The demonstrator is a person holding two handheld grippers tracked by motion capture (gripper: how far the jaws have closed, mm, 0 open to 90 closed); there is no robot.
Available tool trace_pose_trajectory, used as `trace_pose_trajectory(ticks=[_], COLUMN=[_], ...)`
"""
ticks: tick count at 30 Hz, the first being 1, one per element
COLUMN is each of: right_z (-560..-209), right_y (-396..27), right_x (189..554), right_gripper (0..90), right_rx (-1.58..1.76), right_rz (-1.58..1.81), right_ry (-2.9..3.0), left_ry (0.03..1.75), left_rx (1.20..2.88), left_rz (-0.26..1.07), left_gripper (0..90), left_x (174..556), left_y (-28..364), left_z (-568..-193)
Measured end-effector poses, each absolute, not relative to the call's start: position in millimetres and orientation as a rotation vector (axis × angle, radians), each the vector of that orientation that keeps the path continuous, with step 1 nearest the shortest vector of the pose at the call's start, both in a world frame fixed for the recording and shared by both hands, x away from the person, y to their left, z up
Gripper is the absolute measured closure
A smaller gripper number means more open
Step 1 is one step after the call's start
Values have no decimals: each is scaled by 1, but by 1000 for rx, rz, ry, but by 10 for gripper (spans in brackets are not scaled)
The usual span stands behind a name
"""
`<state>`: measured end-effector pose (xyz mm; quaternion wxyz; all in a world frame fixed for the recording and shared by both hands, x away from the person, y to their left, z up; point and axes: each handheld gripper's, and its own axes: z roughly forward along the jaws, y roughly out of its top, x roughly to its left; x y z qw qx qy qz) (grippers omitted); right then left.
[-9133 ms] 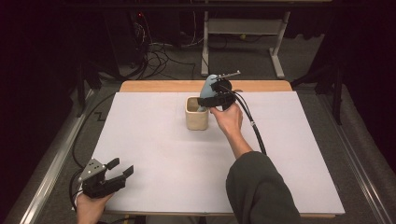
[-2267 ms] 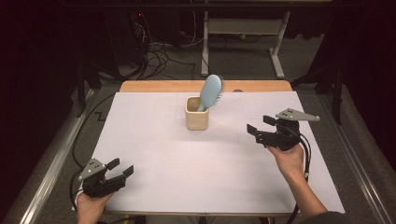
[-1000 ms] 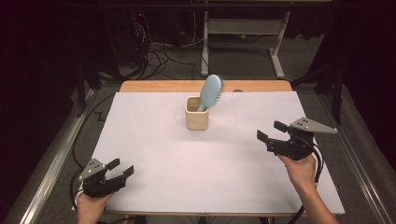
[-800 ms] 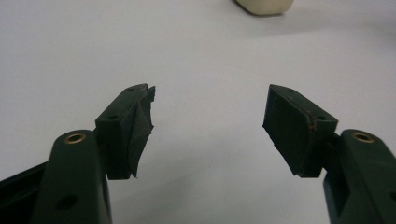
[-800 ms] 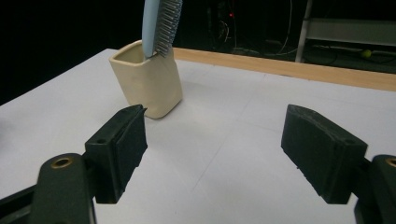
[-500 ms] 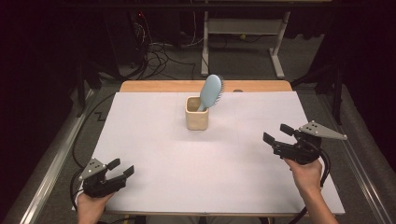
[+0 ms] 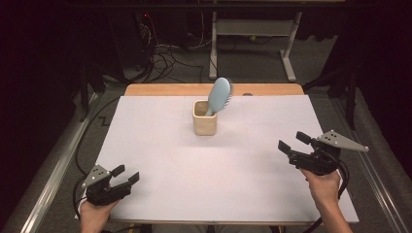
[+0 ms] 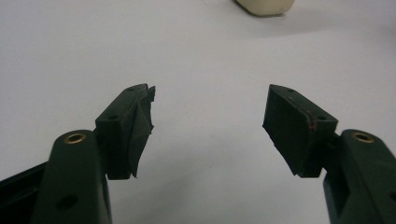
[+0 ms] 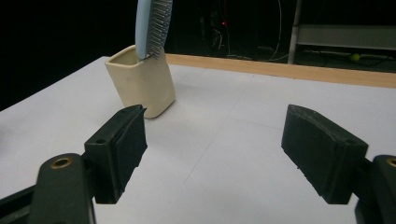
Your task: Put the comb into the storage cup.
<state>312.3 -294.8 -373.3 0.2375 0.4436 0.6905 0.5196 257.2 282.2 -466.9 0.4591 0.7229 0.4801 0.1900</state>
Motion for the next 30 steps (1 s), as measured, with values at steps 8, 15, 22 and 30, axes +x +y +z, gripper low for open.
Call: trace_pose_trajectory(ticks=[8,15,22,30], right_z=[-375,-377,-379,-381], right_y=[-299,-304,-308,-312], right_x=[308,303,298,291], right_gripper=[224,222,221,221], right_rx=[1220,1231,1240,1239], right_rz=[1422,1434,1434,1433], right_ry=[1884,1869,1860,1854], left_ry=[1181,1181,1181,1181], left_rx=[1782,1780,1781,1782], left_rz=[468,467,465,466], left_gripper=[331,332,332,332], left_x=[257,257,257,257], left_y=[282,282,282,282], left_z=[-467,-467,-467,-467])
